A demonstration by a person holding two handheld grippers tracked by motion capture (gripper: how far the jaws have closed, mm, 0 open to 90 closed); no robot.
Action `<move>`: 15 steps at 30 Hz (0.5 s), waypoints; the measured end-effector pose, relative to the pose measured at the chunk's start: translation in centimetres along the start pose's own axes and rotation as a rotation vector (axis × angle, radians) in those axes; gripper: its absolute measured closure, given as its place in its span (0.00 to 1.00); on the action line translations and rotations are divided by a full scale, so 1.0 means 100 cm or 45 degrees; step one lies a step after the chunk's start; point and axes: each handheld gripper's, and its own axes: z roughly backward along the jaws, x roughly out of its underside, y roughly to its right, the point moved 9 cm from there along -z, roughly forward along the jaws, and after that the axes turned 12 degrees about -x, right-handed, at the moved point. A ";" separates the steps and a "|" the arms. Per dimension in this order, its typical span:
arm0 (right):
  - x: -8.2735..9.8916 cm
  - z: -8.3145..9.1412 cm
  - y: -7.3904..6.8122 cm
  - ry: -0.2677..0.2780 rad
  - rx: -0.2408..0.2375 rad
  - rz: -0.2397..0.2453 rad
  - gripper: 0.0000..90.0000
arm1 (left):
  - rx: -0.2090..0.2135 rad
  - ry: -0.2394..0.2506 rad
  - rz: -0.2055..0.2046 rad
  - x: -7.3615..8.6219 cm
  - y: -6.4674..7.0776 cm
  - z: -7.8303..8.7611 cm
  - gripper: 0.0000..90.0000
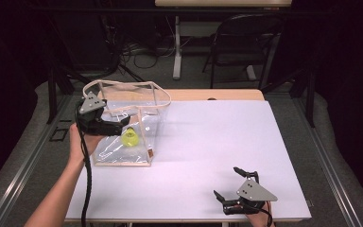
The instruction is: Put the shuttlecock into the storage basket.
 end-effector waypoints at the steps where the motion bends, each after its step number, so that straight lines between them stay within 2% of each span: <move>1: 0.000 0.000 0.000 0.000 0.000 0.000 0.02 | 0.008 0.009 0.001 0.002 0.002 0.002 0.00; 9: 0.000 0.000 0.000 -0.003 -0.001 0.000 0.02 | 0.053 0.074 0.005 0.013 0.017 0.018 0.00; 15: 0.000 0.000 0.000 0.001 -0.001 0.000 0.02 | 0.078 0.121 -0.011 0.020 0.029 0.030 0.00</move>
